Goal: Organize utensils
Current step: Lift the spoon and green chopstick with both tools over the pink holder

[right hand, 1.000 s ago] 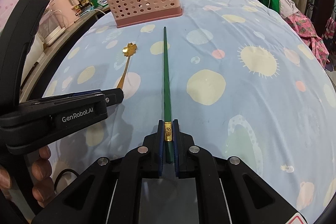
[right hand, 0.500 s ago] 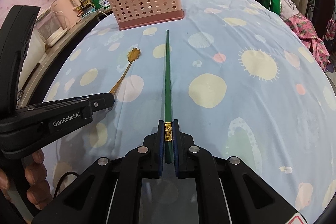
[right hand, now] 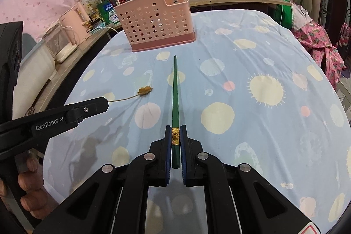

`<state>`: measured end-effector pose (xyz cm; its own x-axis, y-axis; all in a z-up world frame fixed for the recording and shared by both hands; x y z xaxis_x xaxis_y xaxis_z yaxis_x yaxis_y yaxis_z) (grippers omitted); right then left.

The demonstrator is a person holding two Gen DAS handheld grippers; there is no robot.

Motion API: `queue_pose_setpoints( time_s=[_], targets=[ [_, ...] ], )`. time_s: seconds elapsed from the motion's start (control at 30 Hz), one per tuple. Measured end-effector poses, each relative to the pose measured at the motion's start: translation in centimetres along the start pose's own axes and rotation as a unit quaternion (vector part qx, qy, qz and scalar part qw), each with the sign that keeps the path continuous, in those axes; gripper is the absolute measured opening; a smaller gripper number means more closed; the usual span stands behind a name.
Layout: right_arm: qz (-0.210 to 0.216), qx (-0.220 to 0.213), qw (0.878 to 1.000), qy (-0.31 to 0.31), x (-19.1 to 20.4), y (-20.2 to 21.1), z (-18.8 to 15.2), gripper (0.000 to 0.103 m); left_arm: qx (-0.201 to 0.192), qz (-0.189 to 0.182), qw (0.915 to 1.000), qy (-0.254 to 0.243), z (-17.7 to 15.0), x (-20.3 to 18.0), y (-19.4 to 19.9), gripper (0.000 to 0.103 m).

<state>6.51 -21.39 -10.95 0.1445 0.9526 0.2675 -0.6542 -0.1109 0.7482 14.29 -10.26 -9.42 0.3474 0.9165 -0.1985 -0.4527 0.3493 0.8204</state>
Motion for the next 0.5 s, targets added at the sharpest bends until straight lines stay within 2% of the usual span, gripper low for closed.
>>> queue_pose_setpoints(
  time_s=[0.17,0.2,0.5],
  targets=[
    [0.010,-0.019,1.000,0.000,0.7,1.3,1.7,0.007,-0.026,-0.004,0.9996,0.004,1.7,0.2,1.8,0.010],
    [0.013,-0.022,1.000,0.000,0.8,1.6,2.0,0.007,-0.031,-0.004,0.9995,0.004,2.0,0.2,2.1,0.002],
    [0.030,-0.046,0.998,-0.002,2.1,3.4,4.6,0.007,-0.048,0.001,0.9988,0.006,3.6,1.3,3.0,0.001]
  ],
)
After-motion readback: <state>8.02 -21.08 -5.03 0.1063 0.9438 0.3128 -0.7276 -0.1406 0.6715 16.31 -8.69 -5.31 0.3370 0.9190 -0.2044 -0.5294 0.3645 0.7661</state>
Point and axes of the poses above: each gripper's, at about its wrist camera, not at the fingertips, and y roughly against the way its jaws point, x to its left, z to its top, the point moved 10 cm from there along -y, roughly the way its jaws point, and after that the axes turned 3 degrees about x, right-handed, at the moved point
